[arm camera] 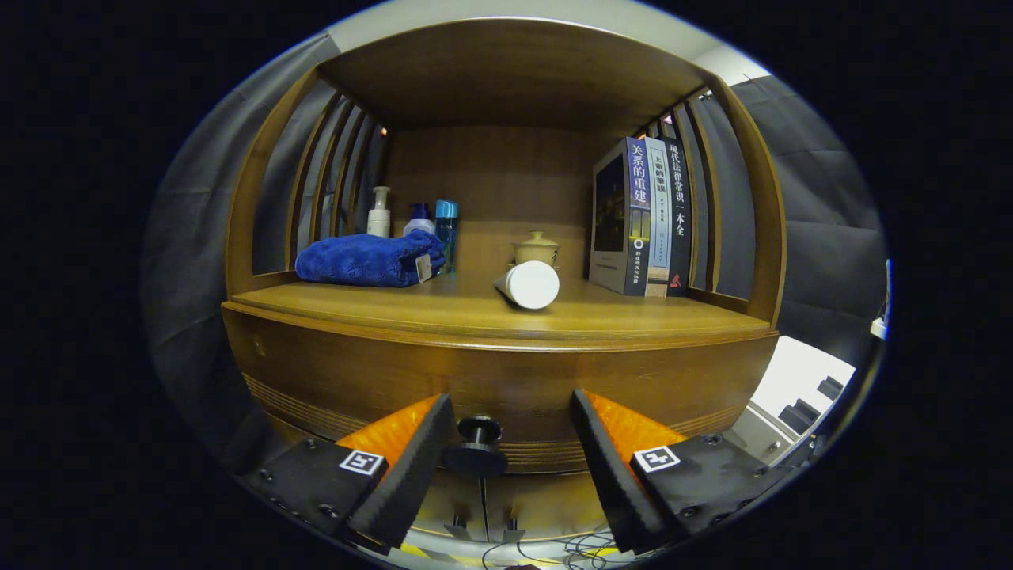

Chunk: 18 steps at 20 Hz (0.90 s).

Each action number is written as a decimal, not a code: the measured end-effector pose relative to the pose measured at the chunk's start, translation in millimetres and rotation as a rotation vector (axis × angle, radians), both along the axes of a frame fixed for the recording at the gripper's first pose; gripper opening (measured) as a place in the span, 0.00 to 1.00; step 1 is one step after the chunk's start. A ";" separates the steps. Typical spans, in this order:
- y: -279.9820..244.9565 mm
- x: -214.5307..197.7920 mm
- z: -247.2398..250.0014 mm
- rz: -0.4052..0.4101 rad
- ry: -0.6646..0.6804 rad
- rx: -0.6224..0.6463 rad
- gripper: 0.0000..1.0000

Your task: Pull open the drawer, take out the items inside it, and place them on the countertop above the cabinet.

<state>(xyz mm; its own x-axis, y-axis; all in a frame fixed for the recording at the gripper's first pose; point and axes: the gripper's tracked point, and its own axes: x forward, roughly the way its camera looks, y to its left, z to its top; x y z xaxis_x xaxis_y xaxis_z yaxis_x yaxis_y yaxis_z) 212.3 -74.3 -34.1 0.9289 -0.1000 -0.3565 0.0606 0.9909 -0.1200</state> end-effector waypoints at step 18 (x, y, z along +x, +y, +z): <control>-27.0 -59.1 169.2 -0.034 -0.190 0.007 0.99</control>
<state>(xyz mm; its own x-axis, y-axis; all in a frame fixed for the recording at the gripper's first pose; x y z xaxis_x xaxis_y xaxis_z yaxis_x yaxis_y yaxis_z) 153.2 -101.2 135.1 0.9758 -0.1305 -0.1757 0.1149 0.9887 -0.0966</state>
